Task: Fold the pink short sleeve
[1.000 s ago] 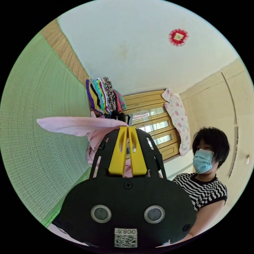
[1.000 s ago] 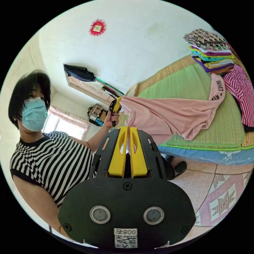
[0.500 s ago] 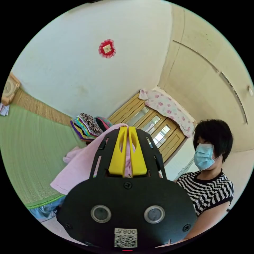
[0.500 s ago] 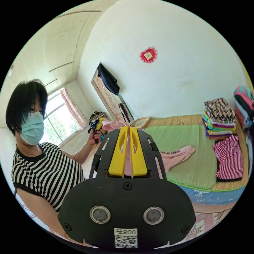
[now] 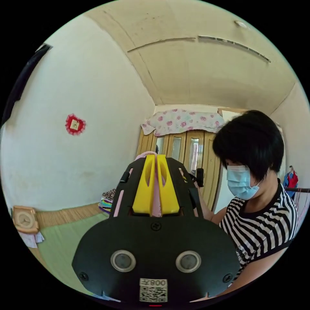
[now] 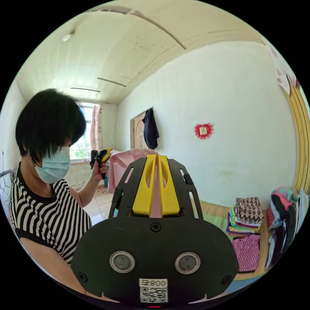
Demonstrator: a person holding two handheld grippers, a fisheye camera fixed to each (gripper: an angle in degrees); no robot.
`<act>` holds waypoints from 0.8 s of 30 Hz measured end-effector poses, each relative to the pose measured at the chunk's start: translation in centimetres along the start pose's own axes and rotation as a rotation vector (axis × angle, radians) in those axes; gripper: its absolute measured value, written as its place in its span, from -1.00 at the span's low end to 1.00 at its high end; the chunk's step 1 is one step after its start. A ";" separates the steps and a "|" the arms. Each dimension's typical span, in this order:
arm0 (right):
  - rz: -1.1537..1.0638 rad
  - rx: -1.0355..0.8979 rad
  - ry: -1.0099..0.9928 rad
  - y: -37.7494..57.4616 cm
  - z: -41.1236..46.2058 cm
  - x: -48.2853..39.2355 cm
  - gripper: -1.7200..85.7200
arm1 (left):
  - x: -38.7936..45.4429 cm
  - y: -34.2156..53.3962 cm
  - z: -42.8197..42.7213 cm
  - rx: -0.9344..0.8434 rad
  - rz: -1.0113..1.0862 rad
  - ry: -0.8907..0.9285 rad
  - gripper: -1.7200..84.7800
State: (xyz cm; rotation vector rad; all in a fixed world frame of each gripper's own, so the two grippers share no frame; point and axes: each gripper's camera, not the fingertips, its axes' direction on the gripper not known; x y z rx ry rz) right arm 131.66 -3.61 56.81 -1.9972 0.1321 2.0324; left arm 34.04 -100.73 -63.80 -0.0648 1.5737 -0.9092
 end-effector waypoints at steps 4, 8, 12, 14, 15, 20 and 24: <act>-0.122 0.080 0.035 -3.3 -0.1 -2.1 -0.95 | 2.6 -1.5 -3.2 0.039 0.130 -0.068 -0.95; -0.210 0.116 0.096 -5.8 1.9 -2.2 -0.95 | 2.6 -2.1 -3.9 0.051 0.208 -0.124 -0.95; -0.231 0.113 0.154 -7.5 6.2 0.4 -0.95 | -1.3 -2.3 -1.7 0.039 0.237 -0.179 -0.95; -0.218 0.083 0.185 -8.4 10.7 3.8 -0.95 | -4.4 -2.1 0.0 0.025 0.217 -0.192 -0.94; -0.212 0.071 0.198 -8.6 12.2 4.8 -0.95 | -6.8 -1.9 1.4 0.012 0.198 -0.204 -0.94; -0.097 -0.096 0.200 -8.3 29.0 18.2 -0.94 | -20.4 0.2 9.0 -0.084 0.074 -0.301 -0.94; 0.047 -0.273 0.173 -4.8 44.6 30.6 -0.94 | -37.0 5.5 17.3 -0.236 -0.106 -0.409 -0.94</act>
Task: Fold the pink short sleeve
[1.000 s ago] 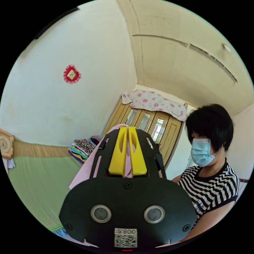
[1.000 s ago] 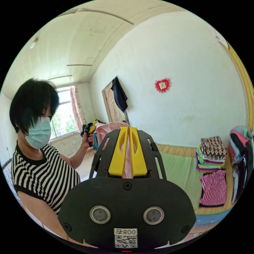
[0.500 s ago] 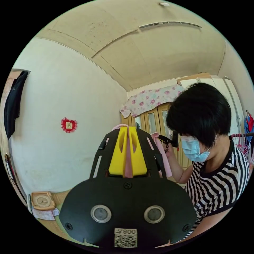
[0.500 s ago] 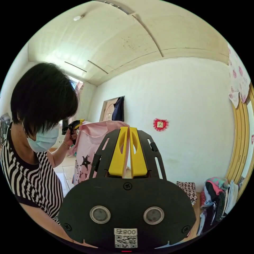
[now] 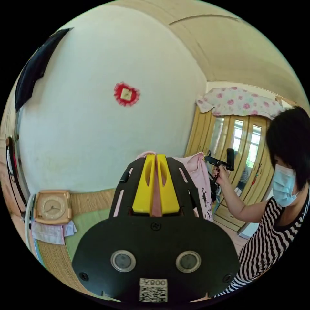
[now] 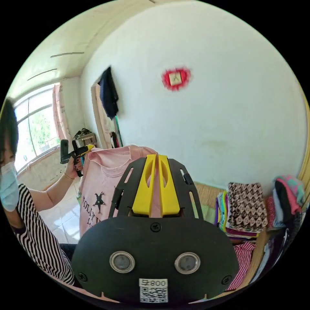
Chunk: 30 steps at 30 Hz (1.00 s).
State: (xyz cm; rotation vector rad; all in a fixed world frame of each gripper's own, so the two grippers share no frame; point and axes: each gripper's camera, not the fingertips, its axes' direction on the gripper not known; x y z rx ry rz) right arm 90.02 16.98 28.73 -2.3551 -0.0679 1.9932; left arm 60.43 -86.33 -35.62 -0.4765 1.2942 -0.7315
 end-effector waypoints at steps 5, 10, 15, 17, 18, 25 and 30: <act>0.231 -0.371 -0.058 3.2 30.7 14.3 -0.93 | -16.9 6.1 20.1 -0.274 -0.258 -0.115 -0.89; 0.447 -0.598 -0.057 11.0 47.4 22.2 -0.89 | -29.0 17.0 34.1 -0.571 -0.541 -0.221 -0.82; 0.420 -0.713 -0.005 18.2 53.6 21.5 -0.81 | -29.5 23.2 36.8 -0.677 -0.563 -0.193 -0.80; 0.420 -0.773 0.034 21.1 56.4 21.0 -0.81 | -29.1 24.9 37.7 -0.710 -0.569 -0.183 -0.80; 0.420 -0.783 0.038 21.6 57.2 20.8 -0.81 | -28.8 25.7 38.5 -0.725 -0.570 -0.205 -0.80; 0.406 -0.891 0.087 25.1 68.1 19.7 -0.90 | -28.8 27.8 46.9 -0.791 -0.582 -0.324 -0.82; 0.503 -0.836 0.236 22.9 70.7 23.6 -0.91 | -29.0 26.3 50.4 -0.759 -0.638 -0.411 -0.83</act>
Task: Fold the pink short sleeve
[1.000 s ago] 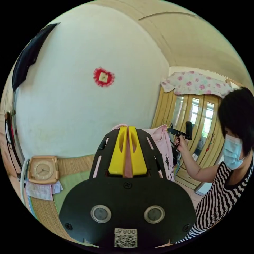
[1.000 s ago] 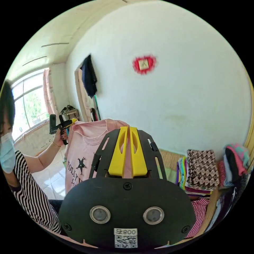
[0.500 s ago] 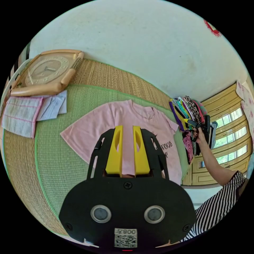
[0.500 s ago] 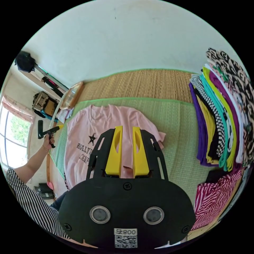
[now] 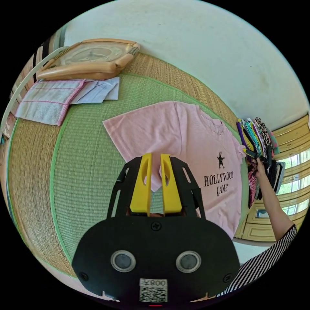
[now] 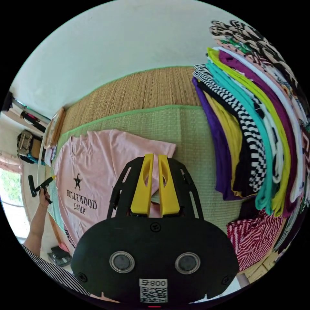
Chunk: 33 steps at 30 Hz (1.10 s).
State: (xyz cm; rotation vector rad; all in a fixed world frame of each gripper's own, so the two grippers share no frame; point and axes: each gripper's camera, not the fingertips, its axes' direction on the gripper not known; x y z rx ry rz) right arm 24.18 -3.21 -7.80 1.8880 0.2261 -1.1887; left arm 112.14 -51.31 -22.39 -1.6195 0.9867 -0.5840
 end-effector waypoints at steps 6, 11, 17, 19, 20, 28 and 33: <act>0.034 0.105 -0.071 -2.6 -1.6 -1.6 -0.85 | 4.5 -2.9 0.6 0.051 0.011 0.013 -0.82; -0.001 0.107 -0.118 2.5 2.0 -7.1 -0.84 | 8.7 -3.9 4.3 0.033 0.031 0.083 -0.81; -0.025 0.020 0.004 3.6 6.7 -12.2 -0.83 | 12.8 -4.0 6.6 0.020 0.048 0.027 -0.82; -0.046 0.008 0.072 3.1 7.6 -14.1 -0.87 | 14.1 -4.9 7.1 0.022 0.049 0.024 -0.86; -0.039 -0.001 0.096 2.7 7.9 -15.1 -0.90 | 14.5 -5.2 7.3 0.017 0.047 0.027 -0.86; -0.011 -0.085 0.102 2.1 7.5 -15.7 -0.95 | 18.6 -8.3 6.5 0.016 0.043 -0.142 -0.92; 0.087 -0.008 0.051 3.5 7.0 -15.9 -0.95 | 21.1 -9.0 5.7 0.088 0.055 -0.010 -0.90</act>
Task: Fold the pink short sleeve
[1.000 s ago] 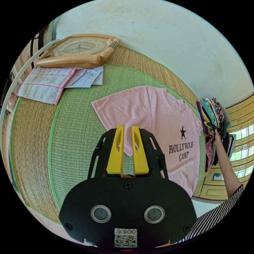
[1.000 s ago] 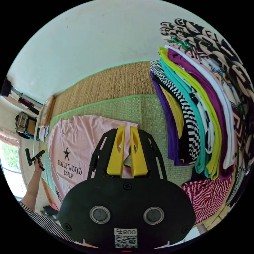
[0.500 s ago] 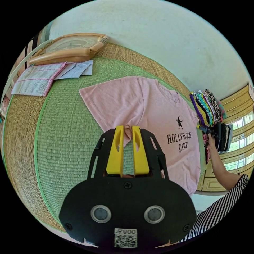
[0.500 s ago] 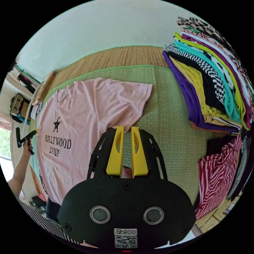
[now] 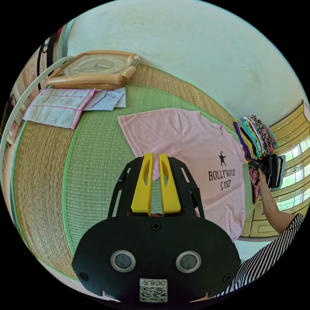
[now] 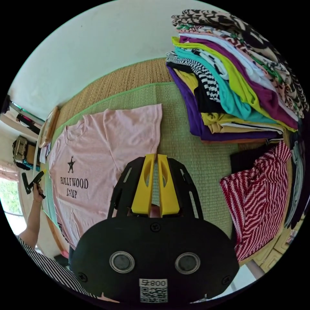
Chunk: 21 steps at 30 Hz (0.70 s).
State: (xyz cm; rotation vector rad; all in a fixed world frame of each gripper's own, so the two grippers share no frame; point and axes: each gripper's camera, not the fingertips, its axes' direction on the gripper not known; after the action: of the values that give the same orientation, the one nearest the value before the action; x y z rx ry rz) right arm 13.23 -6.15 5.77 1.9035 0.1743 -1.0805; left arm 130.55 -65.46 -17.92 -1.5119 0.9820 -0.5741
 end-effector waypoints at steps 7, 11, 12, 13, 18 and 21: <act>0.063 0.233 -0.090 0.0 -2.1 -5.5 -0.96 | 7.3 -5.4 2.2 0.029 0.120 0.089 -0.88; -0.136 0.216 -0.174 -3.4 0.2 -14.9 -0.96 | 10.9 -8.8 5.0 -0.007 0.170 0.073 -0.88; -0.160 0.210 -0.181 -4.0 0.8 -16.3 -0.96 | 11.9 -9.8 6.0 -0.026 0.174 0.057 -0.88; -0.205 0.189 -0.186 -5.2 2.1 -18.9 -0.96 | 12.7 -10.6 6.9 -0.036 0.172 0.047 -0.88; -0.310 0.089 -0.136 -8.5 7.9 -27.0 -0.96 | 15.0 -11.9 9.0 -0.044 0.198 -0.032 -0.90; -0.371 0.104 -0.081 -7.9 9.5 -30.1 -0.95 | 16.0 -11.2 8.8 -0.002 0.234 -0.029 -0.92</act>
State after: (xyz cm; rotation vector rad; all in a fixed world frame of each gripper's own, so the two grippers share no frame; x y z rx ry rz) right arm -14.88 -0.15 21.06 1.9612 0.4462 -1.4348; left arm 149.00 -74.40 -11.64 -1.3792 1.1179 -0.3831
